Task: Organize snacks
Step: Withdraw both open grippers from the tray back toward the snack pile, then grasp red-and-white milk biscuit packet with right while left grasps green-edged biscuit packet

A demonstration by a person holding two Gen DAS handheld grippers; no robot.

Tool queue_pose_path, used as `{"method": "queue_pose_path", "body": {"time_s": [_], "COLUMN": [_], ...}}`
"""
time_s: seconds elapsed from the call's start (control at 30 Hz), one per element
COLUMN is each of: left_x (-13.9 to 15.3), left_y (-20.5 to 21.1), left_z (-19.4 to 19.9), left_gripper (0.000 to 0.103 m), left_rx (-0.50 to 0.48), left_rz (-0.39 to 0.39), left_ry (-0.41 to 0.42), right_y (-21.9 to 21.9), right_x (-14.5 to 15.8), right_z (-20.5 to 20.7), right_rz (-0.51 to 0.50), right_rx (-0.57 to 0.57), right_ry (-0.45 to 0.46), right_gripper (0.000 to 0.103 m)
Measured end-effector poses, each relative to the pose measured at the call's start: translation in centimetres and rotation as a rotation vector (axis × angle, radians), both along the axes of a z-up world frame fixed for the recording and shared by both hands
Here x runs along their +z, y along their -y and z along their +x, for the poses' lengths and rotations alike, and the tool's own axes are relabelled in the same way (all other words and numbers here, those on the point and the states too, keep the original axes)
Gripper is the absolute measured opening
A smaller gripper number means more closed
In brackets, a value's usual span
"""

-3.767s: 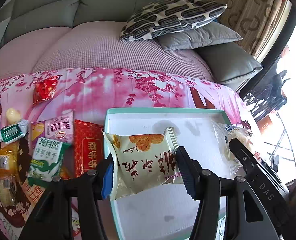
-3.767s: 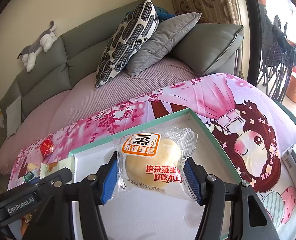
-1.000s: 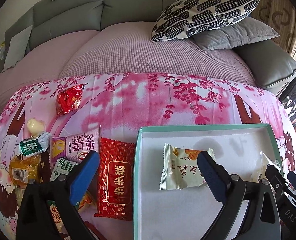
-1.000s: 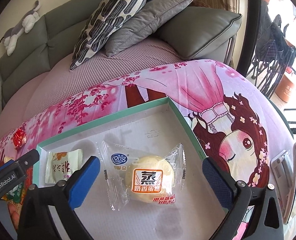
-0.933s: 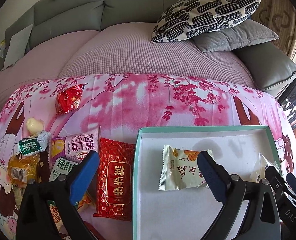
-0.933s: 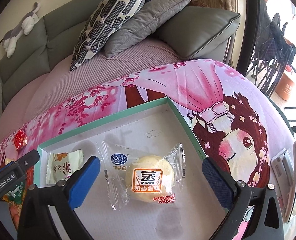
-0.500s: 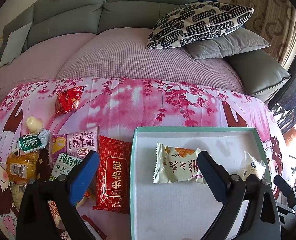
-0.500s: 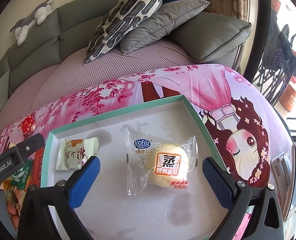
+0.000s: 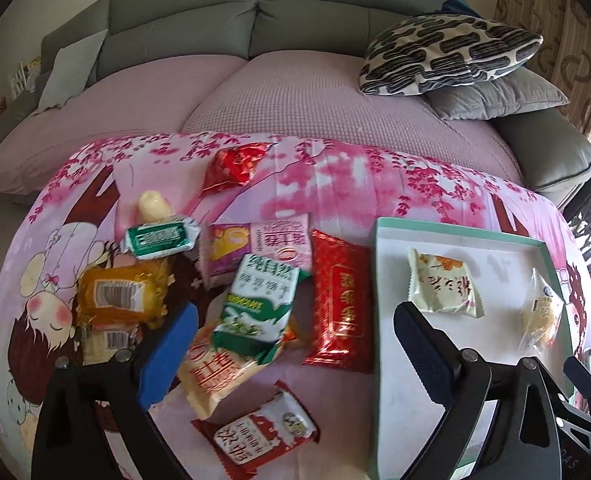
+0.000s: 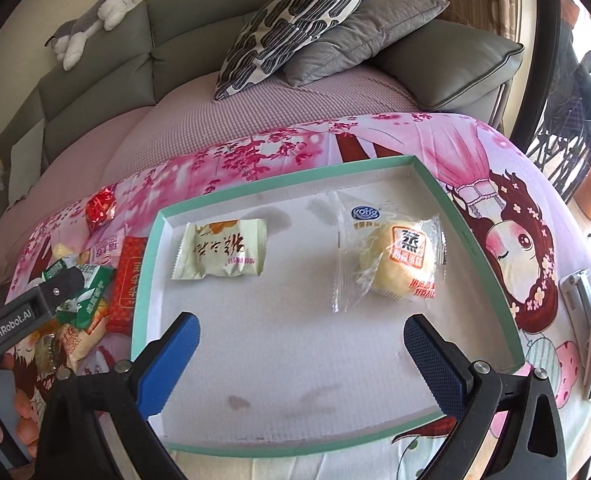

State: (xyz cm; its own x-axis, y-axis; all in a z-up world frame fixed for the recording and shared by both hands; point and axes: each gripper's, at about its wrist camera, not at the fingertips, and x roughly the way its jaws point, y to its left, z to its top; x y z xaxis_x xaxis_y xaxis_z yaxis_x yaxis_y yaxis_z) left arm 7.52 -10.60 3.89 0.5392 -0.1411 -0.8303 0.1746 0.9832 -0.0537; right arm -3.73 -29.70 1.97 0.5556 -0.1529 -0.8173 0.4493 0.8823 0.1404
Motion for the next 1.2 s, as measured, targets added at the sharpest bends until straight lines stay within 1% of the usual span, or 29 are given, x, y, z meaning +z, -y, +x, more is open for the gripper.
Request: {"method": "queue_pose_path", "body": {"time_s": [0.07,0.17,0.23,0.37,0.53,0.6,0.7,0.83,0.93,1.07,1.2], "left_x": [0.0,0.0,-0.3,-0.8,-0.7,-0.5,-0.4,-0.7,-1.0,-1.8,-2.8], "left_y": [-1.6,-3.6,-4.8,-7.5,-10.5,-11.8,-13.5,-15.0,-15.6,-16.5,-17.2], "left_z": [-0.5,-1.3,-1.6,-2.0,-2.3,-2.2,-2.3,-2.1,-2.0,-1.6,-1.0], "left_gripper": [0.098,0.098,0.098,0.098,0.098,0.098,0.098,0.098,0.098,0.098,0.098], "left_rx": [0.031,0.071,0.089,0.144,0.199,0.235,0.272,0.290,0.293,0.304,0.323], "left_rz": [-0.008,0.008,0.020,0.014,-0.013,-0.022,-0.050,-0.074,-0.082,-0.094,-0.099], "left_ry": [0.002,0.015,0.001,-0.033,-0.043,-0.042,-0.048,-0.068,-0.087,-0.114,-0.145], "right_y": [-0.8,-2.0,-2.6,-3.2,-4.6,-5.8,-8.0,-11.3,-13.5,-15.6,-17.0], "right_x": [0.0,0.1,0.0,-0.3,-0.5,-0.5,-0.3,-0.2,-0.7,-1.6,-2.1], "right_z": [0.1,0.5,0.8,1.4,2.4,2.8,3.4,4.3,4.8,5.0,5.2], "right_rz": [0.000,-0.016,-0.011,0.022,0.080,0.089,0.076,0.080,0.064,0.044,0.053], "right_rx": [0.019,0.051,0.071,0.087,0.117,0.150,0.217,0.322,0.384,0.439,0.487], "right_ry": [-0.004,-0.002,-0.002,0.001,0.015,0.014,0.020,0.028,0.011,-0.018,-0.029], "right_gripper": [0.103,0.103,0.103,0.103,0.103,0.103,0.103,0.103,0.103,0.103,0.103]}}
